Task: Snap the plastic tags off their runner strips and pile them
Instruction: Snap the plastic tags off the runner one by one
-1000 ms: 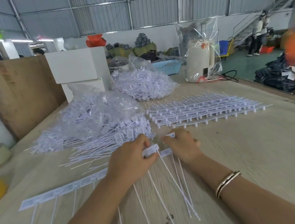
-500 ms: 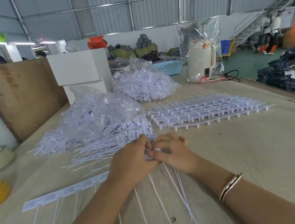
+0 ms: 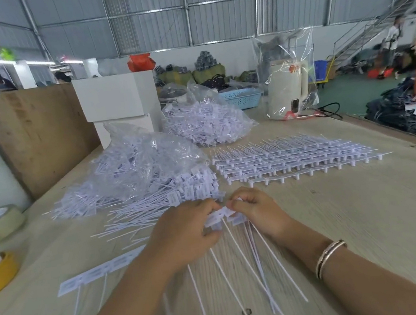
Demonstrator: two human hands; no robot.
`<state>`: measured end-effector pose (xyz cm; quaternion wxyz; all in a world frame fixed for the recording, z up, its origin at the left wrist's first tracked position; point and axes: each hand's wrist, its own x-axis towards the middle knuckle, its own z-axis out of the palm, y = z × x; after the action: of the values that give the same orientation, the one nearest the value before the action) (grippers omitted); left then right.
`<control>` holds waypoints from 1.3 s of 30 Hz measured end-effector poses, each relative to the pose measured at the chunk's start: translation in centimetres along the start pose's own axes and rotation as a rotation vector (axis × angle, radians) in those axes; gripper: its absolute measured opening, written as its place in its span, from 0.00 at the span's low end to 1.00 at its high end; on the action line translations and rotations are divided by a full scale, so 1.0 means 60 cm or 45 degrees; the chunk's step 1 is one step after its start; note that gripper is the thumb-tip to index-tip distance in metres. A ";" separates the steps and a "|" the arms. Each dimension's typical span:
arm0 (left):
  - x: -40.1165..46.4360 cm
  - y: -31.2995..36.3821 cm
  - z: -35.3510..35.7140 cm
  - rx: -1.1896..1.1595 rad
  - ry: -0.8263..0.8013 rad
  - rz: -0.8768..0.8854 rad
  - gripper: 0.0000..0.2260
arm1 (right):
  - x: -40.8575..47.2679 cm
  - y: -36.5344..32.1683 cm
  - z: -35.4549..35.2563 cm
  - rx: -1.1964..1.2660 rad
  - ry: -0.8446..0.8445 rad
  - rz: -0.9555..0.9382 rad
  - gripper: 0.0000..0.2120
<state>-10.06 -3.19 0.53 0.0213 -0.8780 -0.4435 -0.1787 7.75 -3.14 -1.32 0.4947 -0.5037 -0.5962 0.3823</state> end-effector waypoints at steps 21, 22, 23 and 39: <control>0.002 0.001 0.024 -0.095 0.112 -0.011 0.07 | -0.021 -0.016 -0.008 -0.338 -0.046 -0.233 0.05; 0.003 0.001 0.023 -0.099 0.105 -0.020 0.07 | -0.020 -0.016 -0.007 -0.340 -0.040 -0.232 0.05; 0.004 0.002 0.022 -0.125 0.090 -0.037 0.07 | -0.020 -0.017 -0.006 -0.332 -0.036 -0.238 0.06; 0.006 -0.005 0.023 -0.210 0.052 -0.128 0.11 | -0.003 0.005 -0.010 -0.209 0.257 0.165 0.14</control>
<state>-9.71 -2.48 -0.68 -0.0509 -0.8496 -0.4703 -0.2334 8.38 -3.29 -1.54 0.4836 -0.6156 -0.5390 0.3108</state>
